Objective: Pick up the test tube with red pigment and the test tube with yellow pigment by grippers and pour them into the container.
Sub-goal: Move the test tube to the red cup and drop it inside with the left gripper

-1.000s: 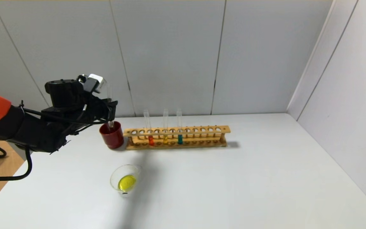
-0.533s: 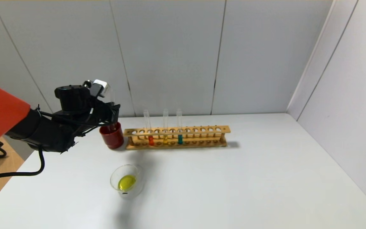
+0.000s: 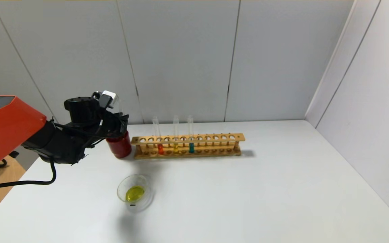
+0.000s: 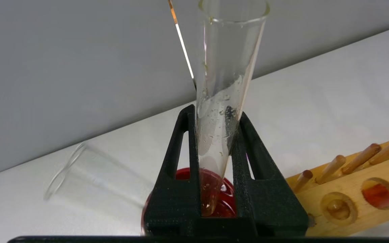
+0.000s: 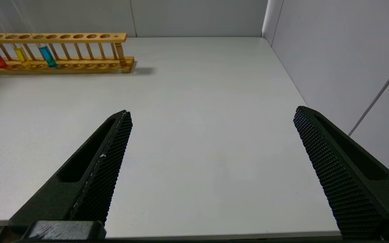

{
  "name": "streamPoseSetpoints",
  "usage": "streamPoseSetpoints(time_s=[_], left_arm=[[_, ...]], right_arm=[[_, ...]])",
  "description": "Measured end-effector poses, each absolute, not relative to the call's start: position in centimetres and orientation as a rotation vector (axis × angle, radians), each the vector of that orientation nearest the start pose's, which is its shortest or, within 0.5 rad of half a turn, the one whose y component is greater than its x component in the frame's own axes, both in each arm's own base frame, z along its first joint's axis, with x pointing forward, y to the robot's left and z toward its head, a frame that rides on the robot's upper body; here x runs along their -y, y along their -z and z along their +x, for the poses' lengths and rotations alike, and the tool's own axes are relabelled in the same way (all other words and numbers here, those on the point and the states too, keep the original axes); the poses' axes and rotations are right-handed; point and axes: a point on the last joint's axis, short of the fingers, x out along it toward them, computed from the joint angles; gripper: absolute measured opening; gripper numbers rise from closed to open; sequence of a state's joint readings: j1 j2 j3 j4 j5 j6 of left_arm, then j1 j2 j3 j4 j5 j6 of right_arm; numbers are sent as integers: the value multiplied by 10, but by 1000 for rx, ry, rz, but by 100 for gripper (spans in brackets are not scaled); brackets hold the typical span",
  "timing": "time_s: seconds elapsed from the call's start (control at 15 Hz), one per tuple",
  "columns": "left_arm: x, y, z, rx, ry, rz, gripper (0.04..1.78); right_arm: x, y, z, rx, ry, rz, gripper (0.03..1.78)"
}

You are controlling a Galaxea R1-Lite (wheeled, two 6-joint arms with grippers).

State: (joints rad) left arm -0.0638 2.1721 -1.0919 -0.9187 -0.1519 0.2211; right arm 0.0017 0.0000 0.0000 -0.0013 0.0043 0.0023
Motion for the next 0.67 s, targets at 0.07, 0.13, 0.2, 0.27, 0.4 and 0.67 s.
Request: streamPoseSetpoints(time_s=[0.07,0.13,0.2,0.27,0.4,0.67], left_arm=[[30,-110,418,-142,249,212,31],[30,-109,418,-143,255,211,32],[29,-108,418,-144,257,213,34],[29,-108,419,-139,256,214,38],[29,-109,419,-117,253,217,54],[29,-113,419,-106,252,218,119]], right_arm=[[0,-76,-23,1,-5,2,175],[0,-76,-23,1,-6,2,175],[0,-76,-23,2,-6,2,175],[0,-76,-23,2,-5,2,175],[0,-76,-23,2,-5,3,175],[0,-76,-23,1,-6,2,175]])
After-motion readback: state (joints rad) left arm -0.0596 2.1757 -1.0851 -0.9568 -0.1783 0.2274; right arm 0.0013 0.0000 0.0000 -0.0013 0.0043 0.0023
